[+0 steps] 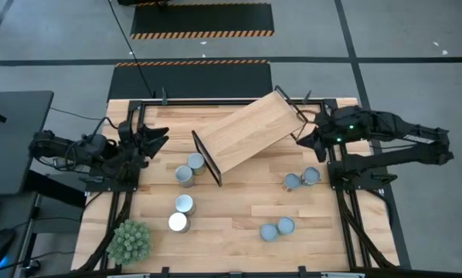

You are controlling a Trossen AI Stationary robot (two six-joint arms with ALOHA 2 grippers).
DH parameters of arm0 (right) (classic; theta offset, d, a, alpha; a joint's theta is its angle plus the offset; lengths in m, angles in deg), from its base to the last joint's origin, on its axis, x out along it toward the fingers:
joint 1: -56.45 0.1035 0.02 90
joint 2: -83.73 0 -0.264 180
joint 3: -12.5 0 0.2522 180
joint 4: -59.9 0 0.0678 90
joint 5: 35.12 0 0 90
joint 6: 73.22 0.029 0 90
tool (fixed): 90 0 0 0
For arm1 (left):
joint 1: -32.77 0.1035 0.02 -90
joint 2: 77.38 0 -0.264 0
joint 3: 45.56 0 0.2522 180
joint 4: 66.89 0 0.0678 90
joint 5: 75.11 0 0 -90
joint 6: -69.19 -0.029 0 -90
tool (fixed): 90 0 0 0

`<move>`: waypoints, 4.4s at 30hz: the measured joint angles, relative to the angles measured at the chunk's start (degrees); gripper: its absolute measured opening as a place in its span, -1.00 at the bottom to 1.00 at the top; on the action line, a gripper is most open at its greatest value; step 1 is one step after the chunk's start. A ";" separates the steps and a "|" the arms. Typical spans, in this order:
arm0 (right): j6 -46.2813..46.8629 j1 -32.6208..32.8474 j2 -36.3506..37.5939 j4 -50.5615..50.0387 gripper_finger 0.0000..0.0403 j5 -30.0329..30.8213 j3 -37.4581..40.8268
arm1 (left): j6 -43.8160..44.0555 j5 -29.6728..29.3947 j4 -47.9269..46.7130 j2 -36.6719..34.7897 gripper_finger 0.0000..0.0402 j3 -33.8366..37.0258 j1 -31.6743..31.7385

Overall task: Pick and place cans onto a shelf
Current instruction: Put the canned mixed vegetables on the shelf

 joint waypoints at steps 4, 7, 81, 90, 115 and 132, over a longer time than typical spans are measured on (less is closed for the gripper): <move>-0.55 1.73 -1.90 -4.03 -0.94 -2.19 -1.17 | -0.02 0.31 -3.10 2.66 0.35 -3.00 0.00; -1.50 3.15 -2.62 -7.12 -0.94 -2.30 -1.23 | -0.05 0.85 -9.06 4.96 0.41 -7.01 -0.02; -25.56 14.05 -22.00 -22.06 0.94 5.20 8.10 | 10.61 1.99 -44.25 13.14 0.43 -19.78 0.04; -21.93 14.05 -22.00 -17.00 0.98 4.76 12.44 | 10.62 1.97 -44.50 13.18 0.43 -19.78 0.04; -14.91 14.05 -32.76 -14.18 0.89 2.38 14.66 | 10.61 1.88 -45.13 13.20 0.43 -19.78 0.04; -17.94 12.08 -34.24 -15.13 0.45 2.36 9.29 | 10.64 1.88 -45.21 13.20 0.43 -19.78 0.04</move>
